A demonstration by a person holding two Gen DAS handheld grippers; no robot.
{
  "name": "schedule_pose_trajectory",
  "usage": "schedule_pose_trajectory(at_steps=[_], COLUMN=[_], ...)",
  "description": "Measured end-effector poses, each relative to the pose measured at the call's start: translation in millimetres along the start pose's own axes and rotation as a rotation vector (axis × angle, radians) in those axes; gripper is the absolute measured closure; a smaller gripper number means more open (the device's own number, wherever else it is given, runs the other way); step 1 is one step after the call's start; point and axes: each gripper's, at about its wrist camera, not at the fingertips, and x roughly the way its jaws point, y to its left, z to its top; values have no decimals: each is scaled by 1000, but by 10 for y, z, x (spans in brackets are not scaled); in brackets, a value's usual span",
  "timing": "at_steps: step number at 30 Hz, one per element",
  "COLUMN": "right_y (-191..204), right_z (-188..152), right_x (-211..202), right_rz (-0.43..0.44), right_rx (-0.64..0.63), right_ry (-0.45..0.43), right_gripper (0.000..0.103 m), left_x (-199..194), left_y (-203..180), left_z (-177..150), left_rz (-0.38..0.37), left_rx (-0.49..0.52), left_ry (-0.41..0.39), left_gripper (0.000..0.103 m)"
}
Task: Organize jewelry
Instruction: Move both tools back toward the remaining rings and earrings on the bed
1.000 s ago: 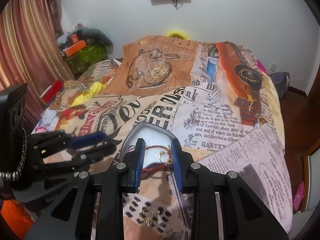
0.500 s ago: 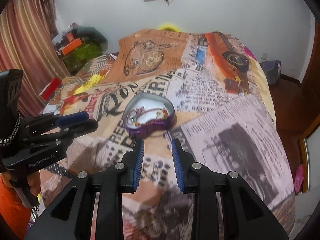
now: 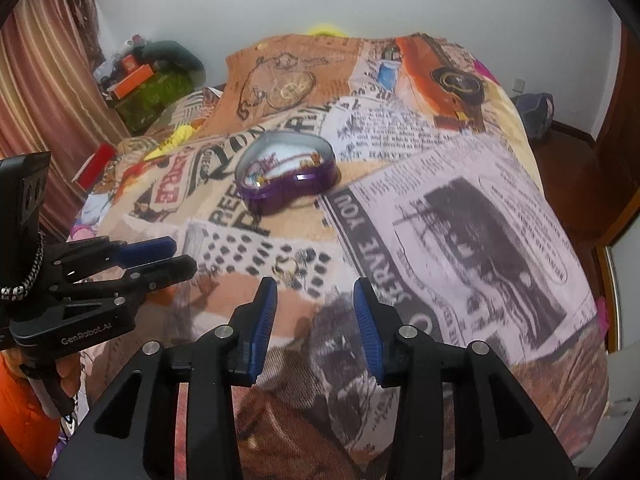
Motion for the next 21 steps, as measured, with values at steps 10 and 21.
schedule_pose_trajectory(at_steps=[10,21], right_y=[86,213], right_z=[-106,-86], right_x=[119,325], right_rz=[-17,24], right_rx=[-45,-98], right_ry=[16,41], right_gripper=[67,67], left_x=[133,121], left_y=[-5,83], left_z=[-114,-151], left_rz=[-8,-54], left_rx=[17,-3], left_ry=[-4,-39], left_gripper=[65,74])
